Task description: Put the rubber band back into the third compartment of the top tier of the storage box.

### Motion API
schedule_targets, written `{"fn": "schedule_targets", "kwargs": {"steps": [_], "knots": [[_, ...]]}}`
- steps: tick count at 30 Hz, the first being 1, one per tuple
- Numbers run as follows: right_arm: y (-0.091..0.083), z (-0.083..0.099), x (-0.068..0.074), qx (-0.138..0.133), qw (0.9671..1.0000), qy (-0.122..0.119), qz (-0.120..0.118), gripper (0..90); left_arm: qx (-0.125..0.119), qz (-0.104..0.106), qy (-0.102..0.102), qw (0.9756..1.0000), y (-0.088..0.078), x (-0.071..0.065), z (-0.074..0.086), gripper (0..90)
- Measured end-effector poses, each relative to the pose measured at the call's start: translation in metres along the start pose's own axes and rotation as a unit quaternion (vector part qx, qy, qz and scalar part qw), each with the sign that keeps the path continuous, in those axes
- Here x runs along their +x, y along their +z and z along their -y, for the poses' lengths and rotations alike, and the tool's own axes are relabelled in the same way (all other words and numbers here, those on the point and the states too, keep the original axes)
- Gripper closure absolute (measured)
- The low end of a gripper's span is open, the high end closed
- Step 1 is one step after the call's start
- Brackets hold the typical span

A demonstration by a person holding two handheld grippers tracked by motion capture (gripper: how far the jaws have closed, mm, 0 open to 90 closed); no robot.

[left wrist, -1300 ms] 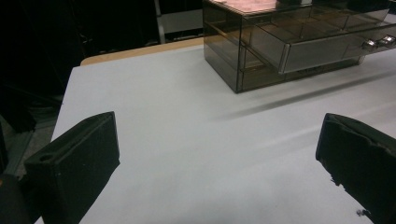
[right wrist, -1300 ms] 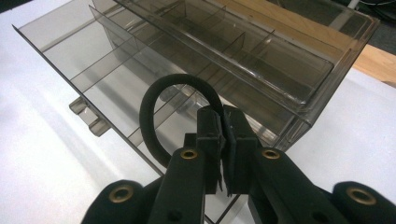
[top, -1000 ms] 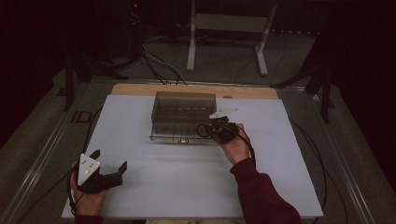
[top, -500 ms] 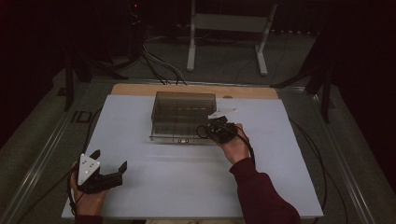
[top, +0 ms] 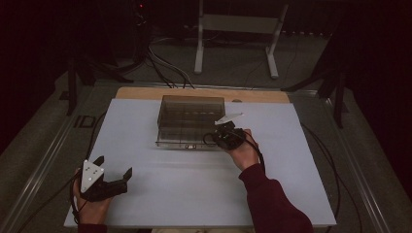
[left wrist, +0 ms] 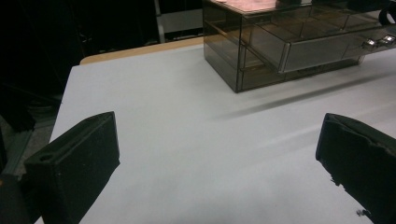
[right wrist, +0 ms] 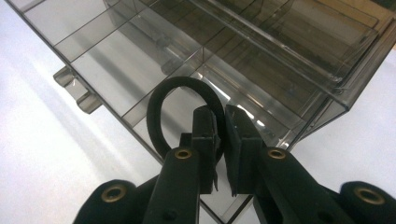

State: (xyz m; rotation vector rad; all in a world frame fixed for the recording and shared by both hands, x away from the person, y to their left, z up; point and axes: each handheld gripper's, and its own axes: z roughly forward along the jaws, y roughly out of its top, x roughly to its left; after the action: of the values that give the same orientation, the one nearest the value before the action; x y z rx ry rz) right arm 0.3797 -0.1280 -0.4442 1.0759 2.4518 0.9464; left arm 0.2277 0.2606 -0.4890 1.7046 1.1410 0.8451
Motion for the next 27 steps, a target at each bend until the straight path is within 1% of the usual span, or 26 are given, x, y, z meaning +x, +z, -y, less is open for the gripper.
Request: {"fn": "schedule_targets", "kwargs": {"steps": [3,5,6,8,10,15,16,21,24,27], "knots": [[0.000,0.000,0.000,0.001,1.0000,-0.001,-0.002,81.4,0.000,0.000,0.001,1.0000,0.000,0.000,0.000,0.4],[0.000,0.000,0.000,-0.001,1.0000,-0.002,-0.005,77.0,0.000,0.000,0.001,1.0000,0.000,0.000,0.000,0.4],[-0.001,0.000,0.001,-0.004,1.0000,-0.002,-0.005,74.4,0.000,0.000,0.000,1.0000,0.000,0.000,0.000,0.4],[-0.003,0.000,0.001,-0.012,0.9999,-0.002,-0.010,72.9,-0.001,0.000,0.000,1.0000,0.000,0.000,0.000,0.4],[-0.006,0.000,0.002,-0.022,0.9996,-0.004,-0.015,68.4,0.000,0.000,0.000,1.0000,0.000,0.000,0.000,0.4],[-0.010,0.000,0.002,-0.033,0.9993,-0.004,-0.018,59.8,0.000,0.000,0.001,1.0000,0.000,0.000,0.000,0.4],[-0.011,0.000,0.002,-0.038,0.9991,-0.002,-0.020,57.3,0.000,0.000,0.000,1.0000,0.000,0.000,0.000,0.4],[-0.017,0.000,0.002,-0.057,0.9981,-0.003,-0.023,51.0,0.001,-0.001,0.001,1.0000,0.000,0.000,0.000,0.4],[-0.020,0.000,0.002,-0.067,0.9975,-0.002,-0.022,46.8,0.001,-0.001,0.001,1.0000,0.000,0.000,0.000,0.4],[-0.024,0.001,0.001,-0.076,0.9970,0.000,-0.015,39.9,0.000,-0.001,0.000,1.0000,0.000,0.000,0.000,0.4]]}}
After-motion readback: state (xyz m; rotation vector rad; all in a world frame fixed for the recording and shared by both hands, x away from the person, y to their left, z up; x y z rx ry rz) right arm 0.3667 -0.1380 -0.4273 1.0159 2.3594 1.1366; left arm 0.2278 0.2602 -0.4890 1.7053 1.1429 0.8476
